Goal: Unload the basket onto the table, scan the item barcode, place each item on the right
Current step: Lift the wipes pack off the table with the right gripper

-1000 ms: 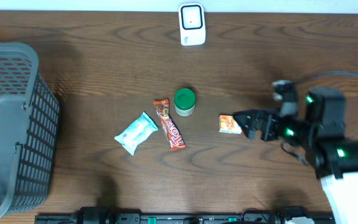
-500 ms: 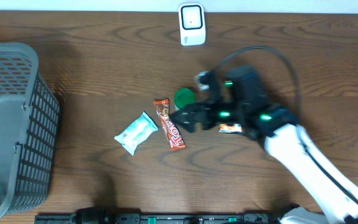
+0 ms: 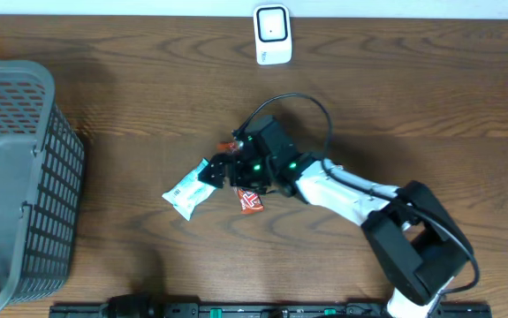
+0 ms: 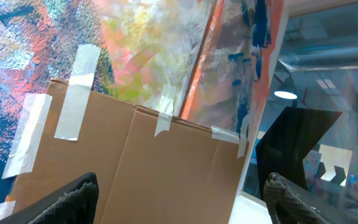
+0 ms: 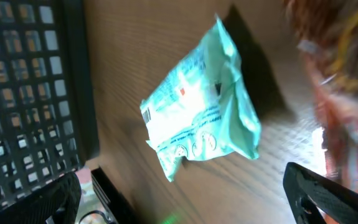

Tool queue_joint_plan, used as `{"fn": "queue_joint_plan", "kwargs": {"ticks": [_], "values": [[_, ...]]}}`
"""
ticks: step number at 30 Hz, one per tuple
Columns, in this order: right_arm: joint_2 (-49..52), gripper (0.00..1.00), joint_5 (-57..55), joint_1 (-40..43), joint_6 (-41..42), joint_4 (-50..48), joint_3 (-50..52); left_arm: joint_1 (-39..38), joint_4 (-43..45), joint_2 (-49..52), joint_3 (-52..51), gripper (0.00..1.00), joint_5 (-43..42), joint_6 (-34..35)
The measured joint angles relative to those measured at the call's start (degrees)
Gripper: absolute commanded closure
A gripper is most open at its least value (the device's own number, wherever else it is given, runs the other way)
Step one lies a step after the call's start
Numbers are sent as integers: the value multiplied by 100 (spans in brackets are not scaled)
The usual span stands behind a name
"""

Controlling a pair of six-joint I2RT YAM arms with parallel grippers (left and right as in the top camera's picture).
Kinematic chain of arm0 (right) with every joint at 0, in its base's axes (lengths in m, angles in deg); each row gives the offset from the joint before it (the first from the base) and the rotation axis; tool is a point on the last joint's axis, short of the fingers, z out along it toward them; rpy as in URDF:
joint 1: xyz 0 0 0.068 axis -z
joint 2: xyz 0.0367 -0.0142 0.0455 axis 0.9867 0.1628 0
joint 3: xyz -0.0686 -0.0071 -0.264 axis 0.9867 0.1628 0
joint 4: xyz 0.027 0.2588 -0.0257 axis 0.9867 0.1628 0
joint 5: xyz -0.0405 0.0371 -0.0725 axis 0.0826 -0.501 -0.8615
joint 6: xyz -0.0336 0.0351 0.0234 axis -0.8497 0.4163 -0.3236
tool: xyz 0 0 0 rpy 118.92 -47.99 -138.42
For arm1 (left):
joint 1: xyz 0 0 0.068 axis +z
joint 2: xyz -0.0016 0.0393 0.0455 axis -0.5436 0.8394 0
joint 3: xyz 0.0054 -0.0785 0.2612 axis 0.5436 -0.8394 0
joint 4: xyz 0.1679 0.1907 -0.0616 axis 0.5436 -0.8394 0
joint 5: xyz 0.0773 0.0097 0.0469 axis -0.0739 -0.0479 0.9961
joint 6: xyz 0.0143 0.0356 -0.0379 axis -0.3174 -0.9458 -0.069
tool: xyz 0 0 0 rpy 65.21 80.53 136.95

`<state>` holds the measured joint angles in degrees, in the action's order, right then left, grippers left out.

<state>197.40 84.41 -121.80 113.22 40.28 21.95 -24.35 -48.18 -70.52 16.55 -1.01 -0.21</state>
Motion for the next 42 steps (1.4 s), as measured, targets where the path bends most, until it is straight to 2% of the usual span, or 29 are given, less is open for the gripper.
{"fn": "queue_joint_plan", "kwargs": {"ticks": [10, 17, 20, 23, 27, 30, 31, 32, 42], "values": [[234, 1, -920, -479, 800, 13, 0, 0, 0, 0, 0, 15, 0, 0], [608, 3, -1001, -520, 1399, -658, -170, 0, 2, 0, 0, 15, 0, 0], [785, 13, -953, -520, 1580, -892, -262, 0, 4, 0, 0, 15, 0, 0], [914, 33, -898, -520, 1700, -944, -317, 0, 4, 0, 0, 15, 0, 0], [1043, 54, -857, -518, 1777, -953, -339, 0, 7, 0, 0, 15, 0, 0], [1091, 75, -896, -520, 1751, -922, -332, 0, 7, 0, 0, 15, 0, 0], [1113, 89, -922, -520, 1687, -920, -326, 0, 7, 0, 0, 15, 0, 0], [1132, 97, -935, -520, 1672, -920, -317, 0, 9, 0, 0, 15, 0, 0], [1213, 99, -807, -490, 1283, -1370, -221, 0, 7, 0, 0, 15, 0, 0]]}}
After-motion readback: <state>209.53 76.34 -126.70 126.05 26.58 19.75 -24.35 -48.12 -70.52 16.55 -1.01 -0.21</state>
